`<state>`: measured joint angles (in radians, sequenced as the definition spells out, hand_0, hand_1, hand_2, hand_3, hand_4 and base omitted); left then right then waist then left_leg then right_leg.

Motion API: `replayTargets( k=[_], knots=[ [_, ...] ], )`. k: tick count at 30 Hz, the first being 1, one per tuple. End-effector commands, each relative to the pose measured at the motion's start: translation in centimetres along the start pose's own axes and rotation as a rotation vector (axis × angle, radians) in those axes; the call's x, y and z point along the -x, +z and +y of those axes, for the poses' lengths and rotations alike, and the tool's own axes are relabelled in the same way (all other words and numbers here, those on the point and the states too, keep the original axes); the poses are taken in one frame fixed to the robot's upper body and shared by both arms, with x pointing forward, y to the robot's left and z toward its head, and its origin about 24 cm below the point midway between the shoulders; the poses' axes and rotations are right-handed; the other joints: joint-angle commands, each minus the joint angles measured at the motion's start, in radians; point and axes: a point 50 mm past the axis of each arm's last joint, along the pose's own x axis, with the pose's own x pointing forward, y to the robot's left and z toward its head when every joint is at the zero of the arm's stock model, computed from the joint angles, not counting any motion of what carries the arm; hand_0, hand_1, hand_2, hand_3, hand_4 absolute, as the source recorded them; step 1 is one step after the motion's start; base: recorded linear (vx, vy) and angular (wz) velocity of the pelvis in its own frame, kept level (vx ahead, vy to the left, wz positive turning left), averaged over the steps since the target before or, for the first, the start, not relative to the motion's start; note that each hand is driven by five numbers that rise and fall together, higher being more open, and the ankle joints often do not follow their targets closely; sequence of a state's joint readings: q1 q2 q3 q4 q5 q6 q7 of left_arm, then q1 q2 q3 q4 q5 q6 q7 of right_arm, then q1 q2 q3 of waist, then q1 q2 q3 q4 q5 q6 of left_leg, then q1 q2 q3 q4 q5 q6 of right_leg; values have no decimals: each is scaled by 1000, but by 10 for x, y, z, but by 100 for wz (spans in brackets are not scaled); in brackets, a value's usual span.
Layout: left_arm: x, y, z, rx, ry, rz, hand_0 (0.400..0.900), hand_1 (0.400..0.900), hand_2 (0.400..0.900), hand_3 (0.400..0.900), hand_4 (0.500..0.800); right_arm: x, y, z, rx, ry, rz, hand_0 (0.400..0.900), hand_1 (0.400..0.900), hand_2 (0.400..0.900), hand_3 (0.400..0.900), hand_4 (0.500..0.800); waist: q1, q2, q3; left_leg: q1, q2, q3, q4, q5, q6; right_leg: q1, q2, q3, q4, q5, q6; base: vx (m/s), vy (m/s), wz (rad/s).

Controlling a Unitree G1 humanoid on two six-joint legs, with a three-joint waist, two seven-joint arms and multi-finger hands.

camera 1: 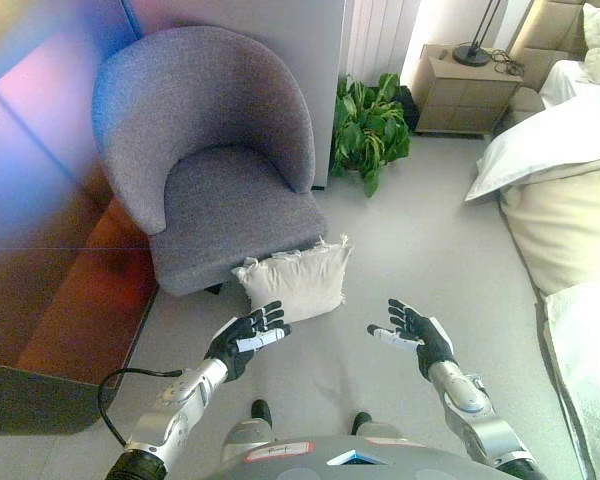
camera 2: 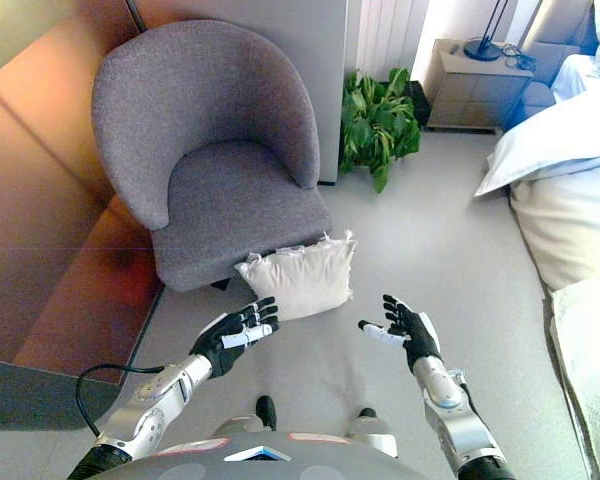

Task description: Pick up the pillow and put it on the sofa.

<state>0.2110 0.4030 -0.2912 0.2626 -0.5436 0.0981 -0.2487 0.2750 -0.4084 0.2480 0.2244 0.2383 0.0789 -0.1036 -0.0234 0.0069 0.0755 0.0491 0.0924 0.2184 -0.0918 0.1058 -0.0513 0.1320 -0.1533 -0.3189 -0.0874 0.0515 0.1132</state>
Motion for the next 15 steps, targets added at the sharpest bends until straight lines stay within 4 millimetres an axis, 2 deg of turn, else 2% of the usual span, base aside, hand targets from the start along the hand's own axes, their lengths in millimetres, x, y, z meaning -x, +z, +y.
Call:
replayTargets(
  k=[1, 6, 15],
  knots=[
    [-9, 61, 1, -61, -68, -250, 900, 900, 900, 900, 800, -11, 52, 1, -26, -20, -231, 900, 900, 900, 900, 800, -7, -39, -11, 46, -47, 53, 5, -113, 30, -5, 48, 10, 11, -14, -3, 0, 0, -4],
    [-8, 62, -5, -79, -98, -275, 900, 900, 900, 900, 800, -12, 52, 5, -31, -13, -234, 900, 900, 900, 900, 800, -4, -37, -8, 43, -49, 57, 5, -114, 32, -11, 46, 12, 6, -6, 0, -2, -2, -6],
    [-7, 61, -1, -101, -71, -261, 900, 900, 900, 900, 800, -11, 53, 6, -28, -23, -237, 900, 900, 900, 900, 800, -9, -34, -4, 48, -51, 61, 5, -119, 38, -12, 46, 17, 11, -9, -1, 6, -4, -2]
  ],
)
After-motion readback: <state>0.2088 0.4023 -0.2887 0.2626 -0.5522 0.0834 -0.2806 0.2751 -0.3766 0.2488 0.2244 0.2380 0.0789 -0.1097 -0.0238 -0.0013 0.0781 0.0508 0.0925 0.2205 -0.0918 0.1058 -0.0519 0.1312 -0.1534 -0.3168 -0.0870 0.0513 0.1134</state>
